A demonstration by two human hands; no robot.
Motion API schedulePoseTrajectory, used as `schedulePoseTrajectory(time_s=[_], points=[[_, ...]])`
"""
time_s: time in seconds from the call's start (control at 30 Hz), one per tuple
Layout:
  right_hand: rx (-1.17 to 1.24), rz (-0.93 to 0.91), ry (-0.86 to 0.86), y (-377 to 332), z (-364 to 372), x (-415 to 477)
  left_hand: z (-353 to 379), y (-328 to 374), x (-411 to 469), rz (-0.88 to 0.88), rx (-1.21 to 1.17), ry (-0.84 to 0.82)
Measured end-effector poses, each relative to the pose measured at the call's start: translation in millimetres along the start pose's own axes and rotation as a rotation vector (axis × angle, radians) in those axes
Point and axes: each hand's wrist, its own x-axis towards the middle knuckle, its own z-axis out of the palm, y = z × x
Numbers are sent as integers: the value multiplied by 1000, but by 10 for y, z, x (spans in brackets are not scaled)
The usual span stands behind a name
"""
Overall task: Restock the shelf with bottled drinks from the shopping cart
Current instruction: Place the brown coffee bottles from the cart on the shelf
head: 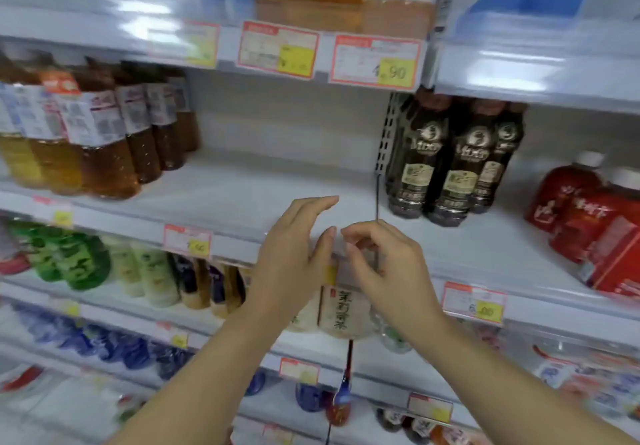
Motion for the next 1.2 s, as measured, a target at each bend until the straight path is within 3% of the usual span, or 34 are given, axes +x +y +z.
schedulePoseTrajectory(time_s=[0.13,0.23,0.43,0.67,0.77,0.9,1.03,1.2], points=[[91,-41,-362,-501,1088,-206,-764,-626,-974,-229,104,166],[123,-50,-652,-813,1978,-431,-1311,-1198,-1846,-576,174,226],[148,-2,-1113,-1281,3603,-1029,-2190,-2013,-3540,-1184,306,219],[35,54,-1514,-1301,5108,-1798,-2503,-2711,-4900,-1647,244,153],[-21,91,-1586,-1222,5596,-2088,-2474,-3053,-5225,-1713,262,133],[-53,143,-1615,-1074,6030,-2460,-2447,-3491,-5442,-1676,392,88],[-138,150,-1454,-998,6250,-2792,-2501,-3923,-5576,-1559,618,-54],[-345,23,-1320,-1057,6295,-3077,-2546,-4219,-5655,-1490,717,-211]])
